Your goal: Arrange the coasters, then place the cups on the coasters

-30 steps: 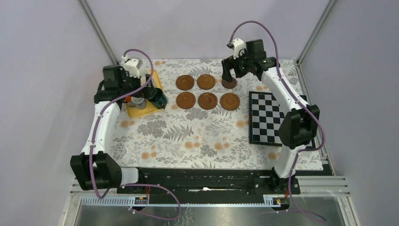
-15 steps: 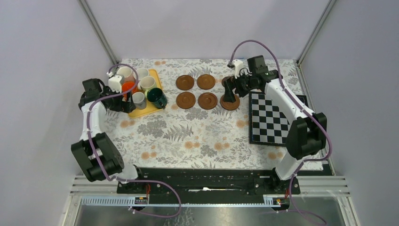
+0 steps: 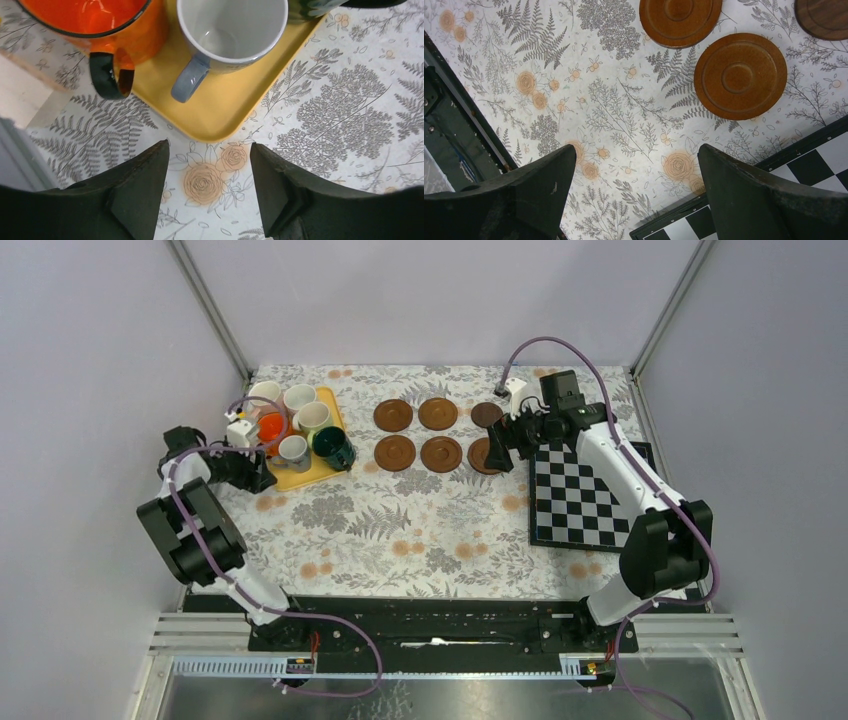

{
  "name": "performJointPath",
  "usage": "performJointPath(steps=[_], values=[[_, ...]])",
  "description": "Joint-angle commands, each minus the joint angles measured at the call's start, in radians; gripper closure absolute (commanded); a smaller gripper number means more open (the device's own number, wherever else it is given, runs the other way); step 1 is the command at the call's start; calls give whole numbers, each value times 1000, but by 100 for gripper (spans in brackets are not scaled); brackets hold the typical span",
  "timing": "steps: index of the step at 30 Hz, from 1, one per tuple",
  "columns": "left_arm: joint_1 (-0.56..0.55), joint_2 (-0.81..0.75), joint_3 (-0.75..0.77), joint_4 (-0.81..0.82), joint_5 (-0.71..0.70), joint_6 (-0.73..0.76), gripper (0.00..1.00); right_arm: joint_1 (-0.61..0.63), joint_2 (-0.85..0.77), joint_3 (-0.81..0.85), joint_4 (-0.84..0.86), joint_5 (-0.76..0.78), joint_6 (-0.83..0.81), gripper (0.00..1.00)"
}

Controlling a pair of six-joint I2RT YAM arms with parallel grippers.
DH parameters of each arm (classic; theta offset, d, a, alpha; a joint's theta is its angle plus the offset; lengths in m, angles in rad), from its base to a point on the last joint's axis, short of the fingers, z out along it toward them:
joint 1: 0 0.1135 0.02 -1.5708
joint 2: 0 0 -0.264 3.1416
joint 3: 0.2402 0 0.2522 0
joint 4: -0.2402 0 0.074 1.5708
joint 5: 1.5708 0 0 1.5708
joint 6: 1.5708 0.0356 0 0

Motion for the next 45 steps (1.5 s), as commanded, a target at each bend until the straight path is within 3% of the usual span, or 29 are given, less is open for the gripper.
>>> performJointPath(steps=[1,13,28,45], values=[[-3,62,49,3,93,176,36,-9,-30,-18,28,-42,-23,0],[-14,169,114,-21,120,309,37,-12,-16,-16,-7,-92,-42,0],[-76,236,176,-27,107,329,34,-11,6,-6,-30,-114,-46,0],[-90,126,81,-72,103,386,78,-13,21,-1,-41,-124,-52,0]])
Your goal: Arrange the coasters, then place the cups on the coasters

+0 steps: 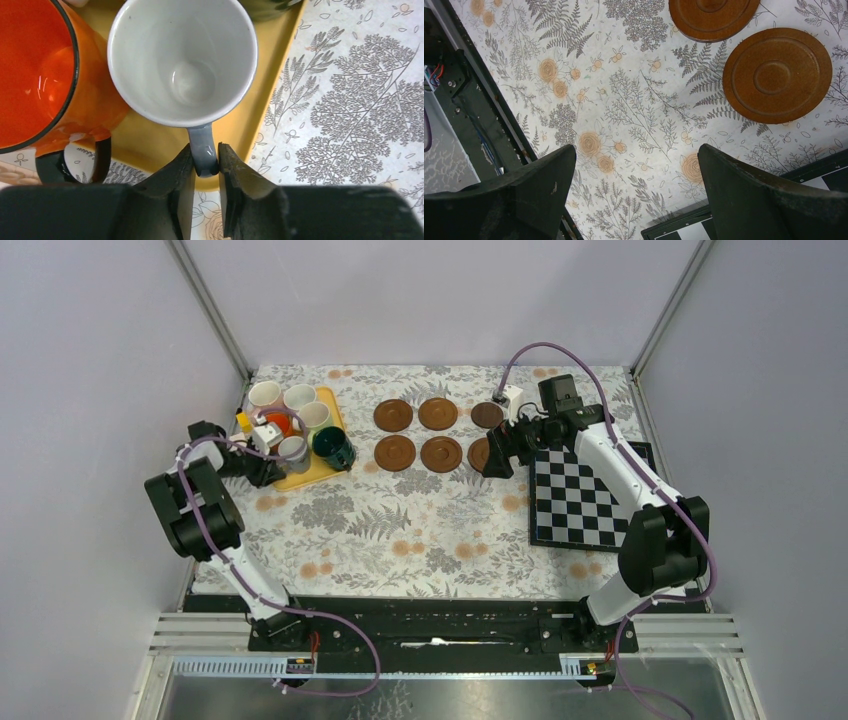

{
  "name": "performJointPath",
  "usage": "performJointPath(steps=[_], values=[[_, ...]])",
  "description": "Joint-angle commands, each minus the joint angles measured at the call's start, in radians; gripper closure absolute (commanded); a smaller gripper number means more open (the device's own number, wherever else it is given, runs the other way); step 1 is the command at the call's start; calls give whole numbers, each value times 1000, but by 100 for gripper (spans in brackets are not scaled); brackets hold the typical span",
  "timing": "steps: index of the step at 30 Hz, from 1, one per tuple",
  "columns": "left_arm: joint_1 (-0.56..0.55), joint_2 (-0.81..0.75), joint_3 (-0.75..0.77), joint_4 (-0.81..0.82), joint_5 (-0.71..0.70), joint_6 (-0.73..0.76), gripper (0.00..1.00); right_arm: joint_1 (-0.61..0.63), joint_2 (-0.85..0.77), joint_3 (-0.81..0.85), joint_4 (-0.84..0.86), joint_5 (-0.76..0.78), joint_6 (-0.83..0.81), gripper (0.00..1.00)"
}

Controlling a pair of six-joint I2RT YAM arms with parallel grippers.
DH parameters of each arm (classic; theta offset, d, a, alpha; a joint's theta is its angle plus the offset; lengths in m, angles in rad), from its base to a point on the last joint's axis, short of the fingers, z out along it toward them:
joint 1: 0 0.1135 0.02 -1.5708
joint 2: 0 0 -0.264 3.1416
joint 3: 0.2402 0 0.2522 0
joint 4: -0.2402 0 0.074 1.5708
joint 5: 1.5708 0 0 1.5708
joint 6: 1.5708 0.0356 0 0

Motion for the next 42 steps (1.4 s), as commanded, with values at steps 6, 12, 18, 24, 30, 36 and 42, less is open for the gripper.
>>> performJointPath(steps=[6,12,18,24,30,36,42], values=[[1,-118,-48,-11,46,-5,96,-7,3,20,-10,-23,-20,0],[1,-149,-69,-11,42,-69,100,-7,4,24,-11,-24,-20,0],[2,-257,-128,-11,27,-125,100,-9,-1,23,-9,-20,-18,0],[-8,-377,-144,-18,33,-225,100,-20,26,60,-43,-26,-7,0],[-103,-482,-72,-126,-31,-316,100,-94,9,82,-20,-99,71,0],[-328,-555,11,-82,-96,-558,100,-156,-39,51,53,-43,174,0],[-656,-485,111,78,-287,-817,100,-177,-120,-37,165,61,231,0]])
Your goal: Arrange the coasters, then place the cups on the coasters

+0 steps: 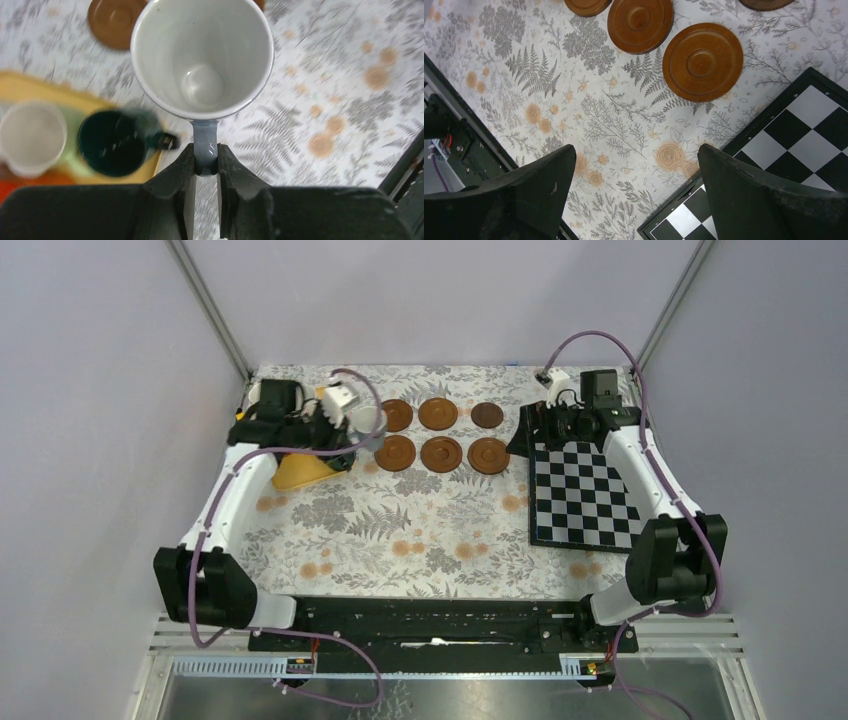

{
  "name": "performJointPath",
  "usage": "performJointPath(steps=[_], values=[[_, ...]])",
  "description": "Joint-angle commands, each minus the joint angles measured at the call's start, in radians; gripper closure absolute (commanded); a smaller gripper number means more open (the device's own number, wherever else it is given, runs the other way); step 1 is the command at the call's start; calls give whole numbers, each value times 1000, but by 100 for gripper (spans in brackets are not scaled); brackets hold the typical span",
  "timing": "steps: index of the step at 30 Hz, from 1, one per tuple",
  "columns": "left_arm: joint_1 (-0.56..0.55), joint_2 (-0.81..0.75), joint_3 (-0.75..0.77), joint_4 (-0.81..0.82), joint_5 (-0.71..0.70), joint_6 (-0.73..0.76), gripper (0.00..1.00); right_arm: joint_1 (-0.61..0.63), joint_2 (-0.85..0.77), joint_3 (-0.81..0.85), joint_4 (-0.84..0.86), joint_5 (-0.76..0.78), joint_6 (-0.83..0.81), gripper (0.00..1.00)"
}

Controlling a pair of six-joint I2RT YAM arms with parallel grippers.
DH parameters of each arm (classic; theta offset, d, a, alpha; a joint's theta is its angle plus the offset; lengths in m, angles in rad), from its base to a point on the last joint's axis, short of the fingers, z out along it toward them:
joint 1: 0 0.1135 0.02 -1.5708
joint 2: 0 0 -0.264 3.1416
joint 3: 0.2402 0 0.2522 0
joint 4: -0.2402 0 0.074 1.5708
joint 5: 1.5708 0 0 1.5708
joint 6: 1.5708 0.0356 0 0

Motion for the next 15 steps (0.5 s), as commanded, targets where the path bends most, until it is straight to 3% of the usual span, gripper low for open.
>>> performJointPath(steps=[1,7,15], values=[[-210,69,140,160,-125,-243,100,-11,-80,-25,92,66,70,0],[-380,323,338,271,-212,-403,100,-42,-66,5,82,231,82,0],[-489,621,584,396,-331,-522,100,-106,-100,-27,102,271,86,0]])
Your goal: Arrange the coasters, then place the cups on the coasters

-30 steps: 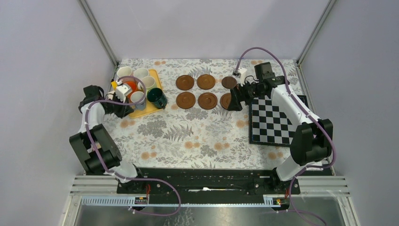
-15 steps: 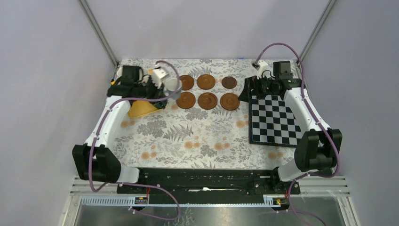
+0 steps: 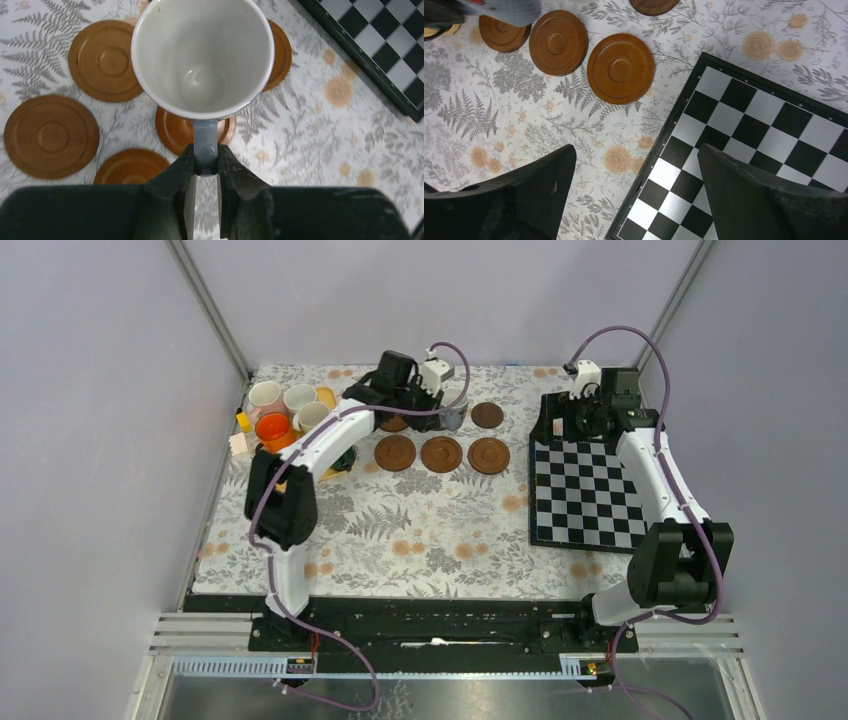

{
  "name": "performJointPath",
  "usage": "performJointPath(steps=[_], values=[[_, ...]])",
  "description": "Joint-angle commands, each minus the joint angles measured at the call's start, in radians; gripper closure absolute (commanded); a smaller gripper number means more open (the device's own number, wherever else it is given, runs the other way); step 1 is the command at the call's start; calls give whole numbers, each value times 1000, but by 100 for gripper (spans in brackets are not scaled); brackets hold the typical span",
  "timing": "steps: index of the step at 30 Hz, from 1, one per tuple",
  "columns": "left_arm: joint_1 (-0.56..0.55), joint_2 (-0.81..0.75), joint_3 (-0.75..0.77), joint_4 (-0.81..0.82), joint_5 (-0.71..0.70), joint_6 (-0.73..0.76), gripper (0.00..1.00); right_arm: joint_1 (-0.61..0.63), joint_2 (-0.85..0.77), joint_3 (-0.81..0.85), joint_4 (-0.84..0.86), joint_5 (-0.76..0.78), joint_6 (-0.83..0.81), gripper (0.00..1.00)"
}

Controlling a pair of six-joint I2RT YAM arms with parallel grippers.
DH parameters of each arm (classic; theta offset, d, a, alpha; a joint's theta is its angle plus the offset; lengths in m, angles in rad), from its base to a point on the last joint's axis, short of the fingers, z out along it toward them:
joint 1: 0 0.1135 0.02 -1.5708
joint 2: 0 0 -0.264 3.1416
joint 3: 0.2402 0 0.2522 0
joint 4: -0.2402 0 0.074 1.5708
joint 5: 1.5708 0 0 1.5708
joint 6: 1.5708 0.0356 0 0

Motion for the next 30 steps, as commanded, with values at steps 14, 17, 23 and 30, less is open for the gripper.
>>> performJointPath(steps=[14,17,23,30], values=[[-96,360,351,357,-143,-124,100,-39,-63,-34,39,19,2,0],[-106,393,371,374,-145,-117,100,-39,-56,-37,42,19,-3,0],[-108,436,374,432,-152,-115,100,-40,-40,-31,36,12,-7,0],[-109,488,398,468,-135,-96,100,-41,-31,-34,38,17,-15,0]])
